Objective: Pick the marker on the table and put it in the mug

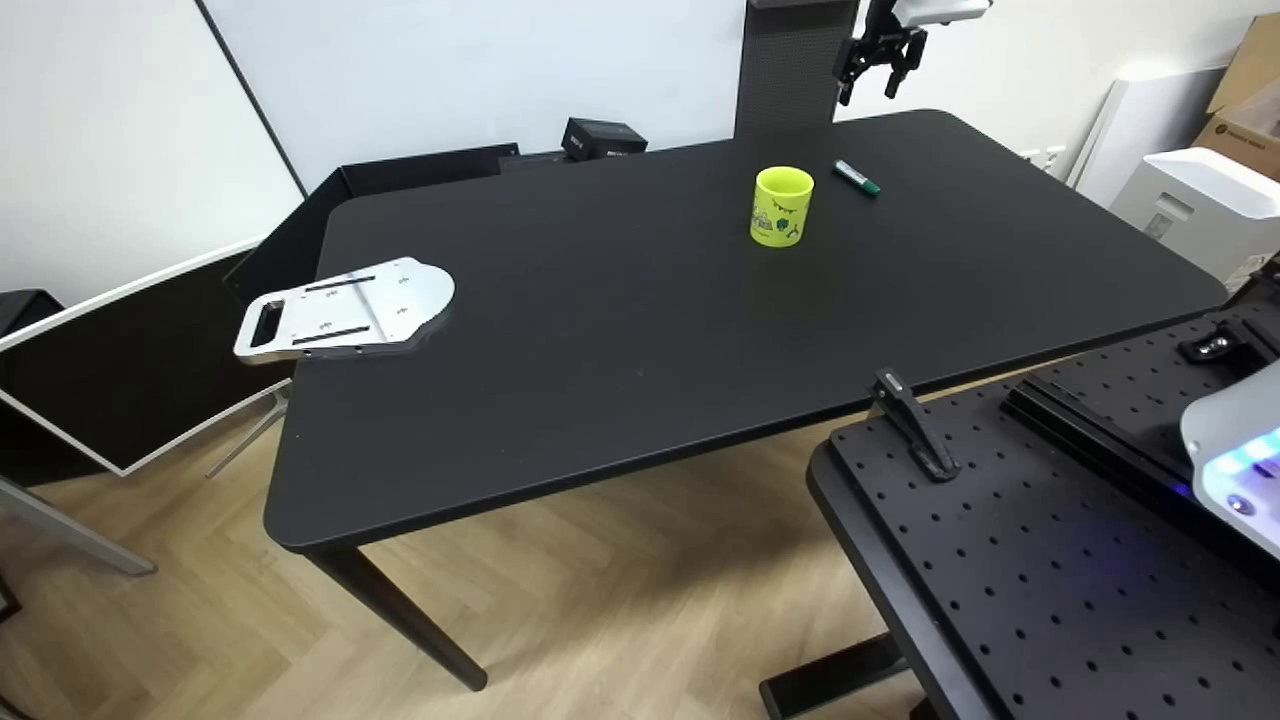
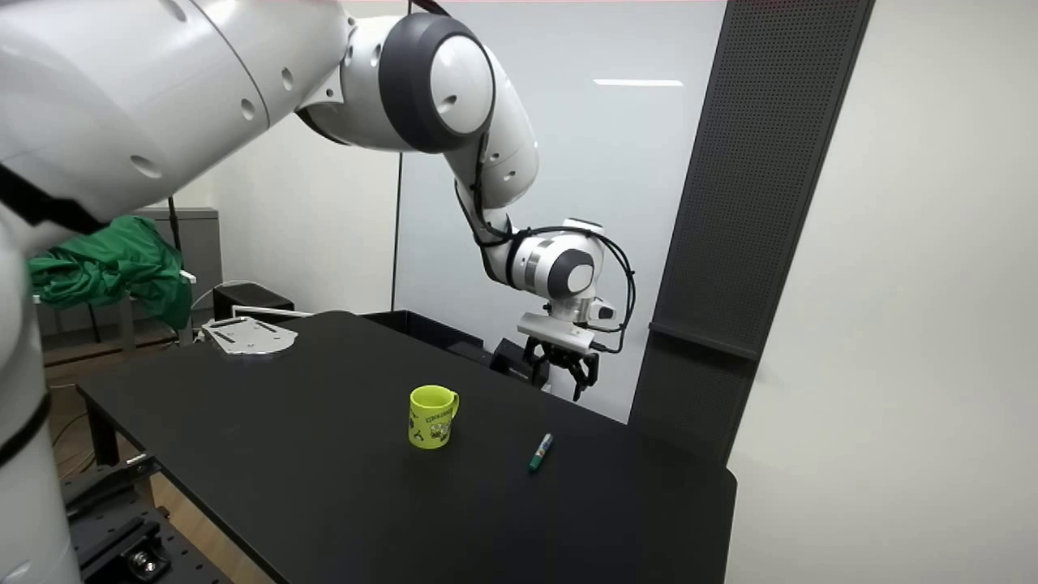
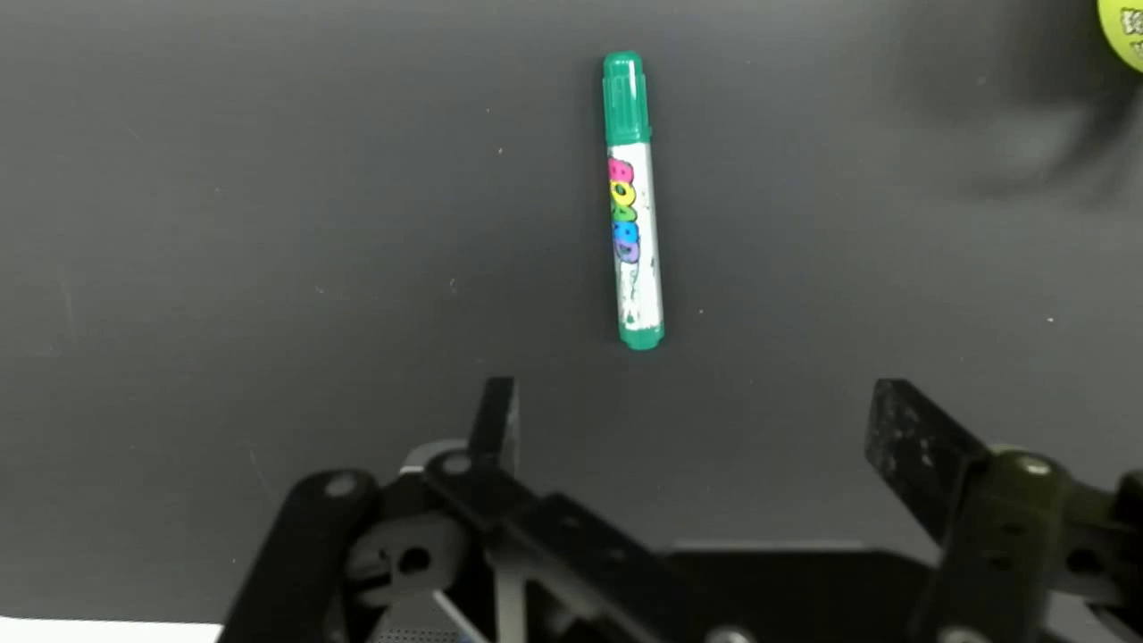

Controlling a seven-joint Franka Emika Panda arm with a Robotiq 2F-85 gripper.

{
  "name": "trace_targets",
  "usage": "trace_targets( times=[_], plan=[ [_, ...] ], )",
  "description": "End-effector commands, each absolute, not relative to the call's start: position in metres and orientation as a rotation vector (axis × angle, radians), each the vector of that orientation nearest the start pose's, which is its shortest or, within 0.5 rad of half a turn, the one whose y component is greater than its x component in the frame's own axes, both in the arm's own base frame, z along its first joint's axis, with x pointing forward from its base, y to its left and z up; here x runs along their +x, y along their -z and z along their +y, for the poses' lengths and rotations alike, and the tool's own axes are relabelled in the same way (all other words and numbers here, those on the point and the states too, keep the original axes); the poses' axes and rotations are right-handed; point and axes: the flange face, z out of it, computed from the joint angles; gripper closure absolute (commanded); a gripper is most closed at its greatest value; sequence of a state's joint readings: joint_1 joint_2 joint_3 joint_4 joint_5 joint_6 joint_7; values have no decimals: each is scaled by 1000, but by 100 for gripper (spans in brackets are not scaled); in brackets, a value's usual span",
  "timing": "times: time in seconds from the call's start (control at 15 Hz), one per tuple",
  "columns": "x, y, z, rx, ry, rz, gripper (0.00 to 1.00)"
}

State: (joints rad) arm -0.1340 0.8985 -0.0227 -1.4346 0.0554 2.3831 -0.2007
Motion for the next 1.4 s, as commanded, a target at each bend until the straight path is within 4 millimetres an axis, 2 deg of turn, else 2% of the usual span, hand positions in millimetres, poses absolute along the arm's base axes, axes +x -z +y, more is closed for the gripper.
trace_targets(
  times=[0.0,0.4,0.67,0.73,0.8,1.13,1.33],
  plan=[
    [721,-130,-115,-3131,56,12,0],
    [716,-81,-119,-3133,-2,24,0],
    [719,-60,-121,-3150,19,15,0],
    [719,-56,-121,-3147,28,16,25],
    [720,-54,-122,-3151,34,21,26],
    [724,-50,-127,-3170,55,25,61],
    [726,-55,-131,-3173,68,44,81]
  ],
)
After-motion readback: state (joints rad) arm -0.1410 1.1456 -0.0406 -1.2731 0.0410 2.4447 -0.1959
